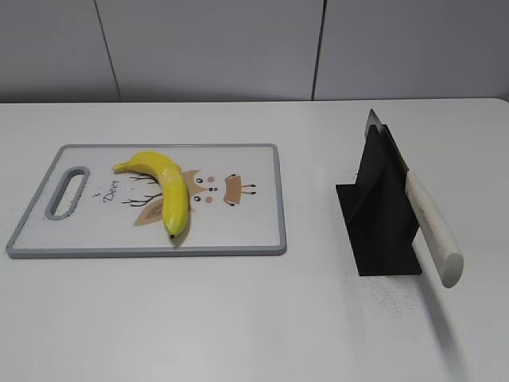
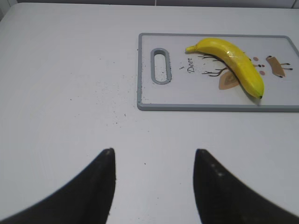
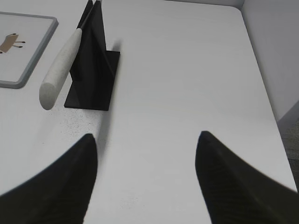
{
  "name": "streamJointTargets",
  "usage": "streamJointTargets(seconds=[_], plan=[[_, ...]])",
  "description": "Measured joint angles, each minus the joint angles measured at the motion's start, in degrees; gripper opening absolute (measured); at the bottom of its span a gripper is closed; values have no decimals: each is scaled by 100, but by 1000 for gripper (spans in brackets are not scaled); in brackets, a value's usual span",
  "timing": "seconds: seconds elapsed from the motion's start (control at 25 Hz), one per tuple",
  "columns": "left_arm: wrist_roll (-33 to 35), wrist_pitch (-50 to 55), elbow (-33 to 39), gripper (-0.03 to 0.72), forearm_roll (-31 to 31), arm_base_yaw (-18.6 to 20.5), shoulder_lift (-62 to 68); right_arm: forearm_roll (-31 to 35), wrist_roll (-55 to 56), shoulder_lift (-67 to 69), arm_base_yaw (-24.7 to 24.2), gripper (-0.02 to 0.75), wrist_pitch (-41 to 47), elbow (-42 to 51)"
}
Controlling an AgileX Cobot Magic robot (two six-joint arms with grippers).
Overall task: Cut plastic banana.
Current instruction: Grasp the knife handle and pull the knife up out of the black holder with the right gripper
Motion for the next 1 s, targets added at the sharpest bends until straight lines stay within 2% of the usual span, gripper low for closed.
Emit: streamJointTargets(seconds=[1.0], plan=[[0,0,0,526,0,0,0,0,0,0,0,500,0,0]])
